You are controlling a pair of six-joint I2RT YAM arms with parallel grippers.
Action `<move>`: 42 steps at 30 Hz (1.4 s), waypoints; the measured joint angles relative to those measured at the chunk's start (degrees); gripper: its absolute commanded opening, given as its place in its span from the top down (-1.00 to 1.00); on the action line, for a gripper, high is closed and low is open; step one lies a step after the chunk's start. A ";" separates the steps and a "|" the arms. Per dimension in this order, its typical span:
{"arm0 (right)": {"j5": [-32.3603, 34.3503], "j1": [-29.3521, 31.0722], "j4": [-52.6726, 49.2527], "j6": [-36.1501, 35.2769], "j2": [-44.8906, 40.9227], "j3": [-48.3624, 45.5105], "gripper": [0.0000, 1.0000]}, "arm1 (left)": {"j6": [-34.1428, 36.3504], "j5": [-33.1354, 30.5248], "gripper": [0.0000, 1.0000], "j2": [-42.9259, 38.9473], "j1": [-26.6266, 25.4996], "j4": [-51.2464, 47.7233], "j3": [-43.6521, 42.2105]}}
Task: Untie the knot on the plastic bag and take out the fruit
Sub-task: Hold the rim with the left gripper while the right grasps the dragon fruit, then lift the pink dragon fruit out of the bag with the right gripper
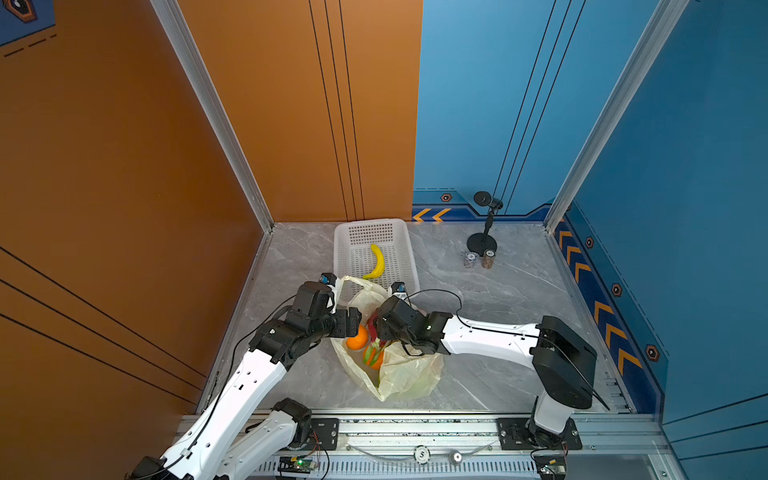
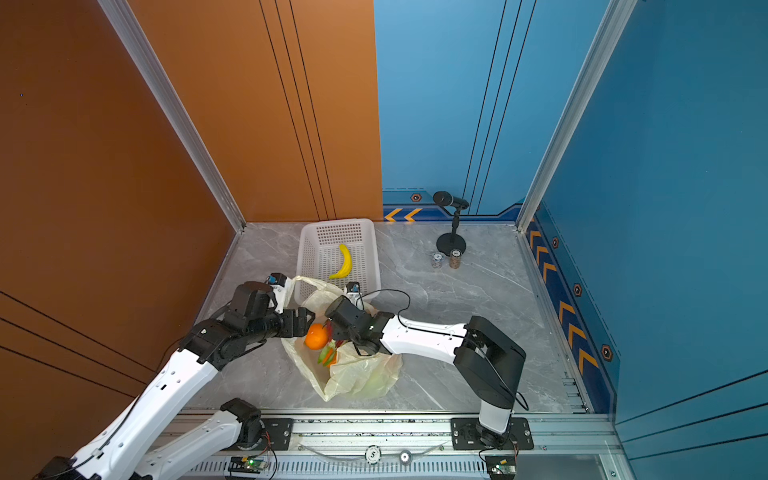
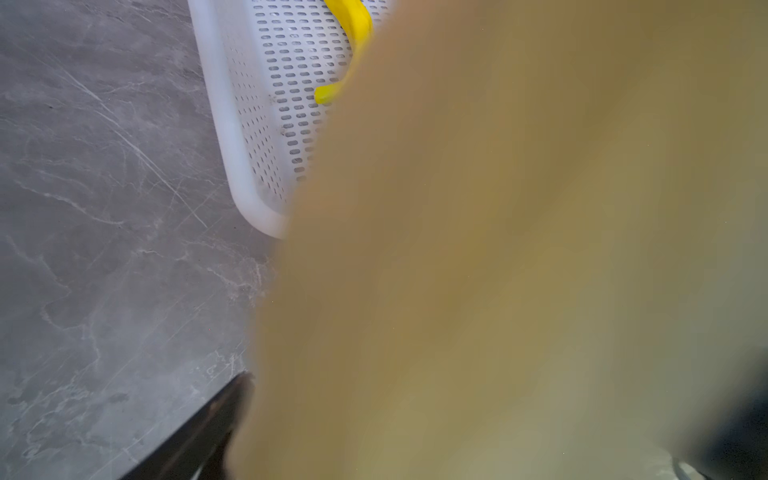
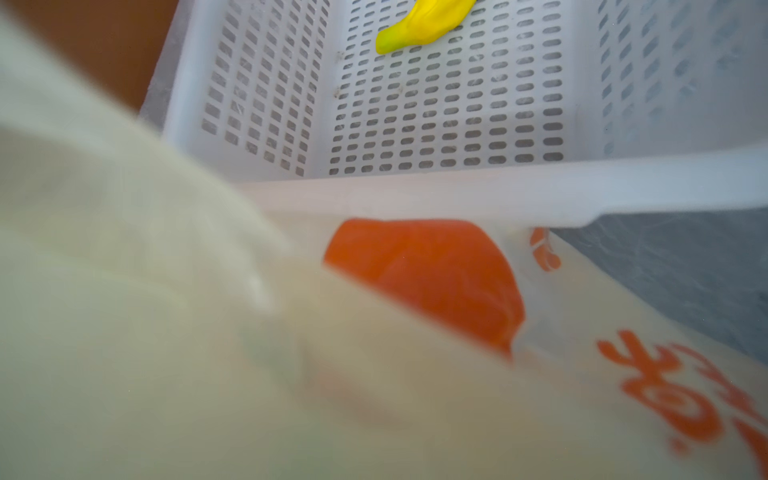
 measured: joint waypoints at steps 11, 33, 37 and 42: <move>-4.81 1.84 -0.87 -4.74 -11.52 -6.08 0.26 | -0.17 -0.04 -0.86 1.09 1.03 0.15 0.00; -8.55 -5.27 -0.79 -9.77 -26.21 -2.69 0.26 | -2.99 0.76 -0.96 -4.37 1.07 -7.21 19.76; -10.19 -6.69 0.04 -12.39 -26.21 -1.33 0.26 | -6.21 0.61 -0.96 -1.42 1.07 -10.78 28.70; -11.87 -7.67 2.86 -18.47 -26.99 -1.14 0.25 | -9.79 0.92 -0.96 4.59 1.07 -14.56 39.45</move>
